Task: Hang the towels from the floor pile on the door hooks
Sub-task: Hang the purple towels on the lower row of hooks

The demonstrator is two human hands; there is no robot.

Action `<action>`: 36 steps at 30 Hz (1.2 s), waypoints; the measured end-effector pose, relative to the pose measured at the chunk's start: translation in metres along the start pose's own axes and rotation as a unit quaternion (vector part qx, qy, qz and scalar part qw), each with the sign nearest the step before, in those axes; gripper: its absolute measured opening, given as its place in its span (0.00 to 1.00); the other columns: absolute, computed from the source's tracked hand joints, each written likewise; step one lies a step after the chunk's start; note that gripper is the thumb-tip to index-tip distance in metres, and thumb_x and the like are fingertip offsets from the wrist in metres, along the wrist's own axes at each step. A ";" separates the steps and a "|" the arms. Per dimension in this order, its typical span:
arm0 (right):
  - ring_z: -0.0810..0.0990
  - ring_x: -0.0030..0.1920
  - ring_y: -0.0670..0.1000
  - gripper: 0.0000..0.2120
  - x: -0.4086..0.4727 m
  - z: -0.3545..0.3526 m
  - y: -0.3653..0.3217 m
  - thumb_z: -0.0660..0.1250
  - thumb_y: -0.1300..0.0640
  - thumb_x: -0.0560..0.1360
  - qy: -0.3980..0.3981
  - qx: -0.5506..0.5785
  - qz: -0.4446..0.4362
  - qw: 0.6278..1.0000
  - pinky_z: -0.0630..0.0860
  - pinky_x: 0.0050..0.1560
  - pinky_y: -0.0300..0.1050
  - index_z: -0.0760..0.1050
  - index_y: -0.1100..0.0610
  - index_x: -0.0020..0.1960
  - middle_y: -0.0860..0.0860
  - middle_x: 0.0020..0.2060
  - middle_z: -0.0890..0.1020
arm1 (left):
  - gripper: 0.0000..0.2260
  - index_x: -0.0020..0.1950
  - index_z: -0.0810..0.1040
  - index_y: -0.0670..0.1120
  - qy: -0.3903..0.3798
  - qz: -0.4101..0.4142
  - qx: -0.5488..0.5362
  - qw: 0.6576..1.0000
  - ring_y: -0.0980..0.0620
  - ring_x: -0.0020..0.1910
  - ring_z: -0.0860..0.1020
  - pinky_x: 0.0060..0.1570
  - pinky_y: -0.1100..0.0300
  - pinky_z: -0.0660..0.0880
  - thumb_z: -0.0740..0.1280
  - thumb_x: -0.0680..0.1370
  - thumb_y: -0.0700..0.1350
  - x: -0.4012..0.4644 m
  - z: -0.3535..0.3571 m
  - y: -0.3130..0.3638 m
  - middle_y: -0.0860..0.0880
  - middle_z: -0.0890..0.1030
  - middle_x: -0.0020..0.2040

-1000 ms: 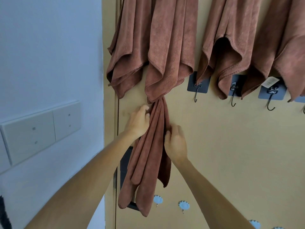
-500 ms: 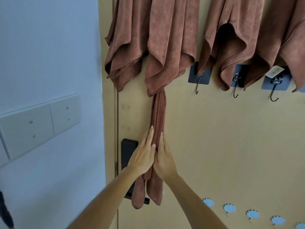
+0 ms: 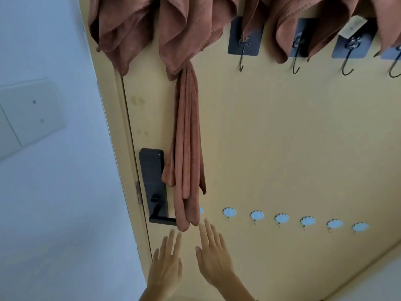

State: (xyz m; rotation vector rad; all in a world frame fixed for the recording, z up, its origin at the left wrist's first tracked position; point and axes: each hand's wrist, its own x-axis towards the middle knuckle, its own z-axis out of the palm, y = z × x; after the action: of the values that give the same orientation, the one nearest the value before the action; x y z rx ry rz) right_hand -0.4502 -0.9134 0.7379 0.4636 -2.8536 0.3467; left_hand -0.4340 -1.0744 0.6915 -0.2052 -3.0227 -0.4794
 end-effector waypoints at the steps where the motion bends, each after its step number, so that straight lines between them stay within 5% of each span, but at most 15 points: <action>1: 0.77 0.63 0.53 0.25 -0.017 0.005 0.006 0.44 0.49 0.80 -0.016 -0.014 0.011 1.000 0.78 0.55 0.49 0.64 0.59 0.70 0.55 0.67 0.73 | 0.53 0.77 0.56 0.45 -0.017 0.006 0.020 1.000 0.44 0.60 0.79 0.44 0.51 0.82 0.80 0.57 0.46 -0.010 0.012 0.004 0.45 0.68 0.72; 4: 0.78 0.61 0.53 0.27 -0.071 0.011 0.029 0.36 0.47 0.80 -0.045 -0.036 0.063 0.996 0.79 0.52 0.49 0.65 0.58 0.68 0.54 0.65 0.76 | 0.47 0.70 0.67 0.45 -0.067 0.025 0.069 0.995 0.45 0.56 0.81 0.42 0.51 0.82 0.81 0.53 0.49 -0.029 0.032 0.031 0.45 0.74 0.68; 9: 0.74 0.64 0.54 0.28 -0.168 -0.006 0.079 0.36 0.45 0.80 -0.060 -0.074 0.166 0.982 0.72 0.61 0.52 0.65 0.57 0.67 0.54 0.64 0.77 | 0.44 0.66 0.69 0.44 -0.101 0.123 0.106 0.982 0.44 0.55 0.82 0.43 0.48 0.81 0.81 0.53 0.48 -0.046 0.052 0.118 0.44 0.78 0.64; 13: 0.79 0.60 0.54 0.27 -0.263 -0.042 0.128 0.37 0.45 0.81 -0.048 -0.064 0.288 0.954 0.79 0.53 0.53 0.65 0.57 0.67 0.54 0.63 0.77 | 0.37 0.65 0.76 0.41 -0.143 0.214 0.125 0.958 0.43 0.60 0.79 0.50 0.45 0.79 0.80 0.58 0.50 -0.077 0.064 0.230 0.43 0.75 0.67; 15: 0.79 0.61 0.54 0.23 -0.324 -0.065 0.153 0.43 0.46 0.80 -0.045 -0.061 0.342 0.937 0.78 0.53 0.54 0.65 0.57 0.66 0.55 0.63 0.77 | 0.29 0.75 0.63 0.42 -0.187 0.254 0.104 0.943 0.43 0.74 0.63 0.68 0.43 0.64 0.64 0.77 0.53 -0.109 0.073 0.292 0.44 0.60 0.77; 17: 0.79 0.60 0.55 0.25 -0.391 -0.088 0.177 0.51 0.44 0.74 -0.045 -0.057 0.395 0.916 0.79 0.53 0.55 0.66 0.56 0.65 0.56 0.62 0.78 | 0.27 0.79 0.51 0.45 -0.242 0.293 0.095 0.920 0.46 0.78 0.49 0.74 0.46 0.50 0.43 0.81 0.55 -0.148 0.087 0.356 0.47 0.49 0.79; 18: 0.79 0.59 0.56 0.26 -0.423 -0.099 0.187 0.53 0.43 0.72 -0.041 -0.055 0.422 0.904 0.79 0.53 0.55 0.67 0.57 0.64 0.56 0.62 0.78 | 0.27 0.79 0.49 0.45 -0.255 0.309 0.095 0.911 0.47 0.78 0.46 0.74 0.46 0.47 0.42 0.82 0.55 -0.167 0.096 0.385 0.48 0.47 0.79; 21: 0.80 0.57 0.58 0.25 -0.527 -0.126 0.212 0.55 0.44 0.69 -0.025 -0.067 0.514 0.855 0.79 0.51 0.54 0.71 0.57 0.61 0.58 0.59 0.79 | 0.26 0.79 0.47 0.45 -0.289 0.380 0.095 0.874 0.48 0.78 0.43 0.75 0.46 0.44 0.47 0.83 0.53 -0.236 0.122 0.466 0.48 0.45 0.79; 25: 0.81 0.55 0.58 0.25 -0.648 -0.154 0.224 0.54 0.43 0.69 -0.017 -0.082 0.624 0.777 0.79 0.49 0.54 0.76 0.57 0.57 0.58 0.57 0.81 | 0.28 0.78 0.50 0.45 -0.305 0.477 0.113 0.817 0.48 0.78 0.45 0.75 0.45 0.47 0.41 0.80 0.56 -0.319 0.147 0.550 0.48 0.48 0.79; 29: 0.82 0.53 0.58 0.22 -0.733 -0.164 0.226 0.61 0.43 0.67 -0.008 -0.068 0.695 0.715 0.79 0.47 0.54 0.77 0.57 0.53 0.58 0.55 0.81 | 0.25 0.77 0.53 0.45 -0.317 0.541 0.132 0.768 0.47 0.77 0.47 0.74 0.45 0.50 0.50 0.82 0.52 -0.375 0.166 0.616 0.47 0.50 0.78; 33: 0.83 0.51 0.59 0.21 -0.786 -0.157 0.236 0.57 0.45 0.68 -0.017 -0.051 0.734 0.676 0.80 0.45 0.53 0.80 0.57 0.49 0.59 0.53 0.82 | 0.25 0.77 0.51 0.44 -0.341 0.565 0.152 0.736 0.46 0.78 0.47 0.74 0.45 0.49 0.51 0.82 0.50 -0.407 0.192 0.664 0.46 0.49 0.79; 36: 0.83 0.50 0.58 0.18 -0.812 -0.153 0.255 0.62 0.45 0.65 -0.023 -0.046 0.745 0.665 0.80 0.44 0.51 0.80 0.56 0.47 0.58 0.52 0.83 | 0.25 0.77 0.52 0.44 -0.345 0.580 0.162 0.720 0.45 0.77 0.48 0.74 0.46 0.51 0.52 0.82 0.50 -0.420 0.215 0.700 0.46 0.50 0.78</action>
State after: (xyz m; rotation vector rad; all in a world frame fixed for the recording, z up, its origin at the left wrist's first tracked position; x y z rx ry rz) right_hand 0.2434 -0.4094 0.6218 -1.9913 -2.4714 0.3687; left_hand 0.0700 -0.3982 0.6604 -2.4361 -2.5844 0.3344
